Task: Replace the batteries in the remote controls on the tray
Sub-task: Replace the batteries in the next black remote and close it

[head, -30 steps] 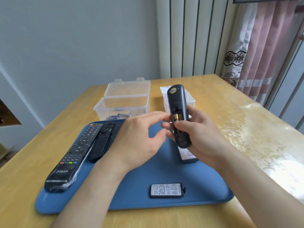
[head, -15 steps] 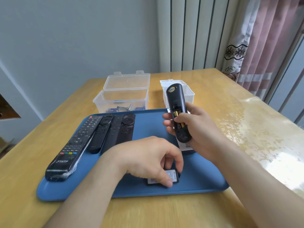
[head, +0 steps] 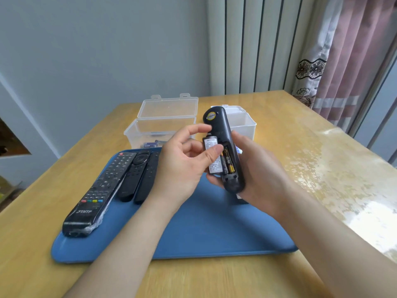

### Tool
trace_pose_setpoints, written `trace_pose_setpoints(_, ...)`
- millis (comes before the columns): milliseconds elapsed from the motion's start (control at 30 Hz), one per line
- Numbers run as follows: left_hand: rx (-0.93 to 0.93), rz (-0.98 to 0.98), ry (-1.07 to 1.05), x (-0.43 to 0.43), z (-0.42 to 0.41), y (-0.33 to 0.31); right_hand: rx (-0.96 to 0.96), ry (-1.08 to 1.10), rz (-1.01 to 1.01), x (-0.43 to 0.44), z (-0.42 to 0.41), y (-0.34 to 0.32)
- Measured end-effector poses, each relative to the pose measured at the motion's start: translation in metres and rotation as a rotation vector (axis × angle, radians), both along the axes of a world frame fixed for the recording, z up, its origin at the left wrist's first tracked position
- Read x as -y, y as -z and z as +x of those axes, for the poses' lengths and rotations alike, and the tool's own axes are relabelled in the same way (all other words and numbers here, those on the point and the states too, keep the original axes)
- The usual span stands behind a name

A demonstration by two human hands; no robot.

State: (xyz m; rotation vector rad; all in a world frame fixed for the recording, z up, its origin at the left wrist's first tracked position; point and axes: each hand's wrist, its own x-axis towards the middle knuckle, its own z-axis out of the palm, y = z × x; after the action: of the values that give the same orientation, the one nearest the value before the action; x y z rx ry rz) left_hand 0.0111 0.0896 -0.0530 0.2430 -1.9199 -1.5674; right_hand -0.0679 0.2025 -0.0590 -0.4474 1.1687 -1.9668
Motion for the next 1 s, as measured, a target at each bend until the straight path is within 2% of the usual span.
trace_pose_setpoints(100,-0.016,-0.046,0.008,-0.001,0.000,-0.001,0.017,0.004,-0.033,0.000,0.001,-0.002)
trace_pose_setpoints(267,-0.110,0.079,0.049,-0.005,0.004,-0.008,0.018,0.050,-0.029,0.000,0.003,-0.001)
trace_pose_setpoints(500,-0.087,0.011,0.119,-0.008,0.005,-0.006,0.084,0.055,-0.075,0.003,0.008,-0.005)
trace_pose_setpoints(733,-0.082,-0.127,0.099,-0.002,0.000,-0.001,0.067,0.077,-0.075,0.001,0.012,-0.008)
trace_pose_setpoints(867,-0.070,-0.230,0.011,0.000,-0.002,0.002,0.026,0.063,-0.075,0.002,0.012,-0.006)
trace_pose_setpoints(1000,-0.048,-0.334,0.050,-0.002,-0.002,0.008,-0.001,0.107,-0.077,0.001,0.011,-0.005)
